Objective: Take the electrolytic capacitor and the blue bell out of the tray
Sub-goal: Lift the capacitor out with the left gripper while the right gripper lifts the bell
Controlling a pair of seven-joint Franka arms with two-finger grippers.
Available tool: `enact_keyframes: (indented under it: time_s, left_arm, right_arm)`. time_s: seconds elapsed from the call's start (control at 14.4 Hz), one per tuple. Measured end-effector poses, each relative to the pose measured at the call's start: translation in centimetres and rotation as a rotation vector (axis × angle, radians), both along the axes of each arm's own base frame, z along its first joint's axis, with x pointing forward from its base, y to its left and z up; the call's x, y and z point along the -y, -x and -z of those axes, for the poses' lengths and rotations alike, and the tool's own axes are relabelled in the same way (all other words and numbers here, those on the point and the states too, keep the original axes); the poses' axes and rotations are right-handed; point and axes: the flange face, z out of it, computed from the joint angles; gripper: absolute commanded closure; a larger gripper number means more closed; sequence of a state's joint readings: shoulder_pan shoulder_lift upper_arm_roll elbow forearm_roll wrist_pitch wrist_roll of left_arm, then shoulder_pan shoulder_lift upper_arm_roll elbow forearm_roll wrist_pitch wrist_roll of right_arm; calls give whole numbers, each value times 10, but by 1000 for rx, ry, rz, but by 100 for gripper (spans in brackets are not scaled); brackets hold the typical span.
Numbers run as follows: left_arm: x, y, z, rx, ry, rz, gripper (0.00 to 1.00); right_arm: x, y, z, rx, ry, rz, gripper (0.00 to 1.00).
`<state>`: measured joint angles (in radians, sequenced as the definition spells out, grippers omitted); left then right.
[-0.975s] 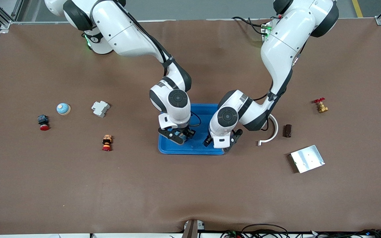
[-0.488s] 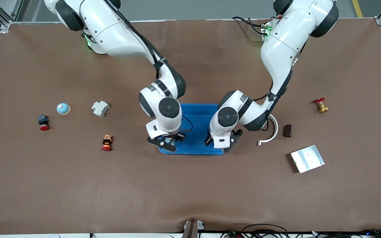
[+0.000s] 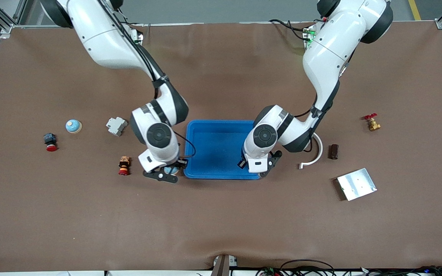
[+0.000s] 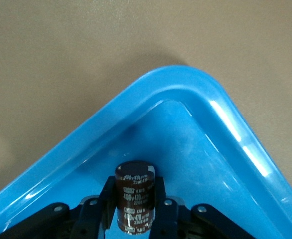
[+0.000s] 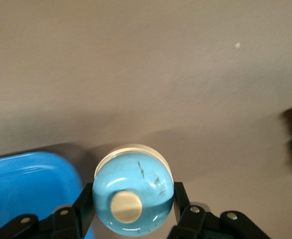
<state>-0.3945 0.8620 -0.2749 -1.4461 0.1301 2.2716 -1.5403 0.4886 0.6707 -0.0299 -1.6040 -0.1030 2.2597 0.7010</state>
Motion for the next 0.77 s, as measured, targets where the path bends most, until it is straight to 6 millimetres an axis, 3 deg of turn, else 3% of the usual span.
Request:
enact_keyframes:
  time_s: [0.14,0.35,0.56,0.77]
  left_arm:
    - [0,-3,-3,6,3,-2,98]
    - [-2,-11,-21,31,13,-8,98]
    - [-15,-23,-64,46,0,36,96]
    - [-47,-30,-108,15,-39,241,97]
  right_arm:
    - [50,6,0,3,-9,-53,100]
    - [114,10,-19,-2,-11,-120,100]
    - [164,19,-39,9,-14,-192,100]
    - [218,29,-44,17,-14,-248,100]
